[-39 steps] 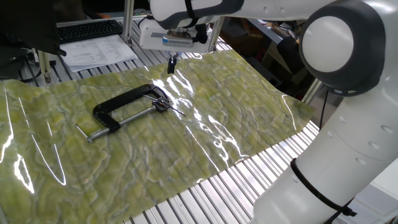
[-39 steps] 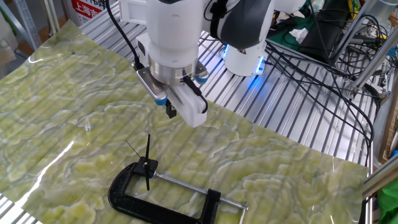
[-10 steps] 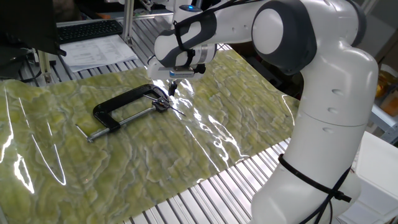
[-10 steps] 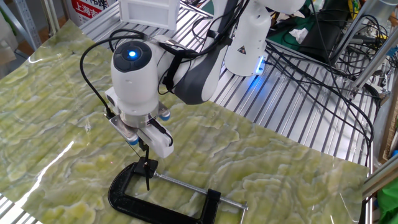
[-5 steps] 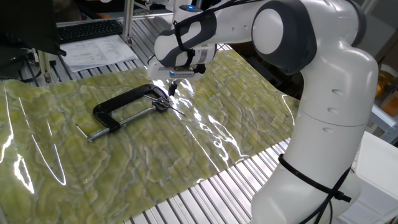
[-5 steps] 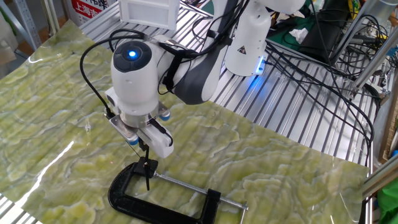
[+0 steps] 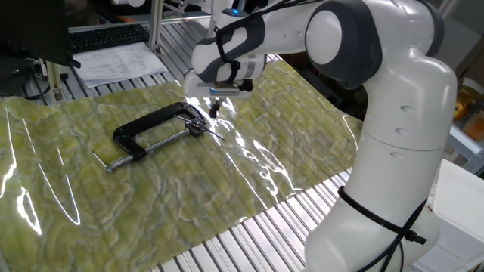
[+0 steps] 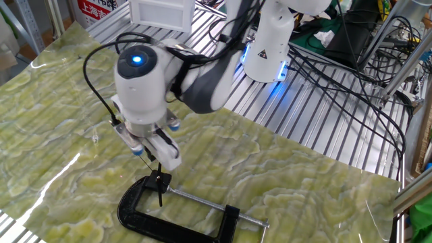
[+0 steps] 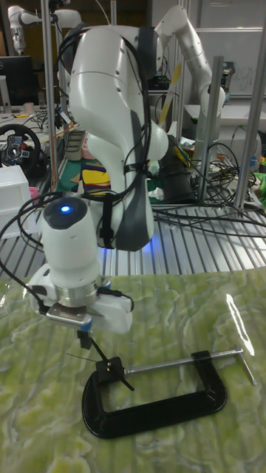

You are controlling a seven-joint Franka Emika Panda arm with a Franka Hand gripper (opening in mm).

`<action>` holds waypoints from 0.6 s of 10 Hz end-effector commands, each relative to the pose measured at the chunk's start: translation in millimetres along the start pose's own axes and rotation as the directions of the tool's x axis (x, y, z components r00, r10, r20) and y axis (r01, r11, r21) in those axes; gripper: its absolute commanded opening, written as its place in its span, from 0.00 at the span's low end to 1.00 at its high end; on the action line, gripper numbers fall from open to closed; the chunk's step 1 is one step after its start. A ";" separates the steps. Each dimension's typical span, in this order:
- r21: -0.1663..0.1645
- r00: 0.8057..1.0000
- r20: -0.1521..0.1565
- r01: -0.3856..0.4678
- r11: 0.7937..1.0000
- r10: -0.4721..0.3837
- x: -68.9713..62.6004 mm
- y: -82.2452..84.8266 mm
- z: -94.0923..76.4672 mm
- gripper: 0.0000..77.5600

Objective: Turn the hands of a clock

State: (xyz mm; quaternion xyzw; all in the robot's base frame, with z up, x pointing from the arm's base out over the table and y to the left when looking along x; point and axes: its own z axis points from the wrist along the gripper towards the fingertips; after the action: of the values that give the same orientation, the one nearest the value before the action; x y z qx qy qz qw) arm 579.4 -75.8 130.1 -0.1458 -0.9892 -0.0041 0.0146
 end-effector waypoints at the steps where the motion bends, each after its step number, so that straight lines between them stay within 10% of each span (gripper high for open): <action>1: -0.004 1.000 0.007 -0.027 1.000 0.027 -9.1 -47.2 18.4 0.00; 6: -0.010 0.999 0.033 -0.036 0.999 0.036 4.1 -46.0 20.3 0.00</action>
State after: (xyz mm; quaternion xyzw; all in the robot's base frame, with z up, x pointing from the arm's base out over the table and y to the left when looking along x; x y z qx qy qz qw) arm 562.6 -122.8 108.5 -0.1574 -0.9875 -0.0058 0.0064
